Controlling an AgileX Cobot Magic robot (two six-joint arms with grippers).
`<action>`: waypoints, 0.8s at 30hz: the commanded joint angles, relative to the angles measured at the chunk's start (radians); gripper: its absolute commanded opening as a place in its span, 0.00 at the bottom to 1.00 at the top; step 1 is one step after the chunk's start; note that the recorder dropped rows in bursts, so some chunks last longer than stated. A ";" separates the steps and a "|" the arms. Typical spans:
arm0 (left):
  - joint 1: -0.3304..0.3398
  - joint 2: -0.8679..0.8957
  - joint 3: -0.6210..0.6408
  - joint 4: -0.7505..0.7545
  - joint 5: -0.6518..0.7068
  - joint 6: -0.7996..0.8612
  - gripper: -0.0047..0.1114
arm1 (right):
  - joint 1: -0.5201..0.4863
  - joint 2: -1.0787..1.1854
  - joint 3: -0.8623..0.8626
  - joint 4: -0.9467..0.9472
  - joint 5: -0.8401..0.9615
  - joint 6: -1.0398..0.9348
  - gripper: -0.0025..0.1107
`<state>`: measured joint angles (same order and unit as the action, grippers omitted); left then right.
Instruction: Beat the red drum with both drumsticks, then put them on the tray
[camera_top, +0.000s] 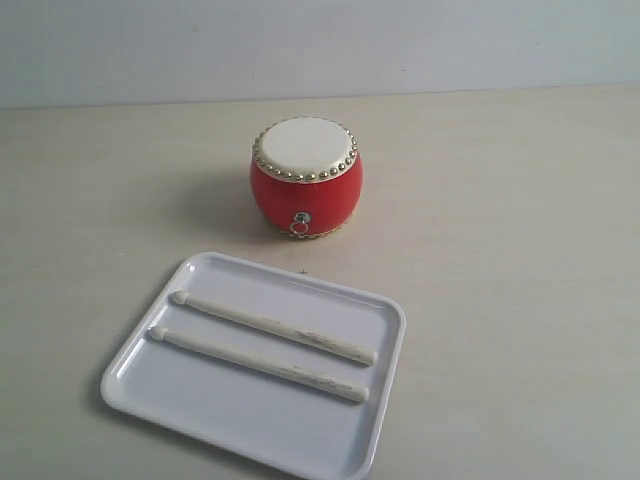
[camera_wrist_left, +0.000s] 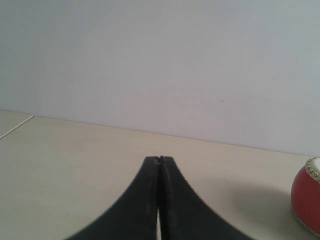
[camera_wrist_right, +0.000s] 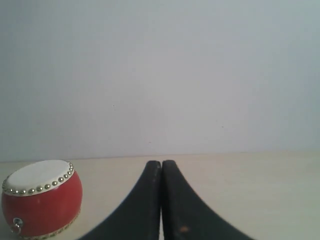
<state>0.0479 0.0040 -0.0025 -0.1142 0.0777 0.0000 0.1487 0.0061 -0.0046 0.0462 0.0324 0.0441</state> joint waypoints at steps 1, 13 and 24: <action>0.003 -0.004 0.003 -0.001 -0.008 -0.008 0.04 | -0.006 -0.006 0.005 -0.037 0.038 0.014 0.02; 0.003 -0.004 0.003 -0.001 -0.008 -0.008 0.04 | -0.006 -0.006 0.005 -0.037 0.050 0.019 0.02; 0.003 -0.004 0.003 -0.001 -0.008 -0.008 0.04 | -0.006 -0.006 0.005 -0.037 0.050 0.019 0.02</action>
<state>0.0479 0.0040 -0.0025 -0.1142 0.0777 0.0000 0.1487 0.0061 -0.0046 0.0139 0.0858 0.0633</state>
